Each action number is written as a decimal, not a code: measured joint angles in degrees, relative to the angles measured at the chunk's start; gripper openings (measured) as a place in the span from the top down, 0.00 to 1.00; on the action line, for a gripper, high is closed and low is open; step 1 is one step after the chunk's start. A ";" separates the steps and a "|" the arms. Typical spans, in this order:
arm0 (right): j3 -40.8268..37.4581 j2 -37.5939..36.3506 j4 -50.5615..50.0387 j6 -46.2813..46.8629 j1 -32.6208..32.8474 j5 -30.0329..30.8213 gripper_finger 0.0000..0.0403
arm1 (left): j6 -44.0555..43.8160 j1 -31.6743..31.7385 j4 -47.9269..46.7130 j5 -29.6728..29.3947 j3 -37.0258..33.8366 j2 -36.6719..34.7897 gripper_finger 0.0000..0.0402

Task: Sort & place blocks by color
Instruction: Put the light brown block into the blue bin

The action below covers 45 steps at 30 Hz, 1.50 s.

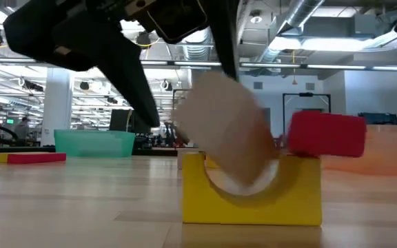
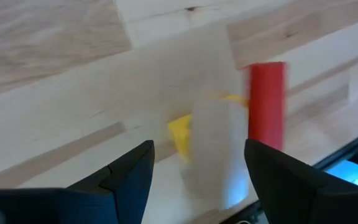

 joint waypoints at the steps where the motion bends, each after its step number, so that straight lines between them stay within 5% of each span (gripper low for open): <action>1: 0.01 -0.04 0.00 0.02 0.00 -0.02 0.34 | 0.04 0.00 0.10 -0.02 0.00 -0.06 0.41; 10: 0.00 0.00 0.00 -0.13 0.00 -0.13 0.34 | 5.53 0.30 0.85 -1.30 0.03 1.29 0.41; 20: 0.00 0.00 0.06 -0.51 -0.07 -0.11 0.34 | 35.94 2.31 0.25 0.87 4.28 1.23 0.41; 28: 0.00 0.00 0.52 0.66 -0.07 -0.07 0.34 | 22.36 6.69 -0.90 2.78 3.07 1.79 0.41; 45: 0.00 -0.03 0.54 0.78 -0.11 0.02 0.34 | 16.06 7.06 4.10 -1.30 2.99 6.14 0.41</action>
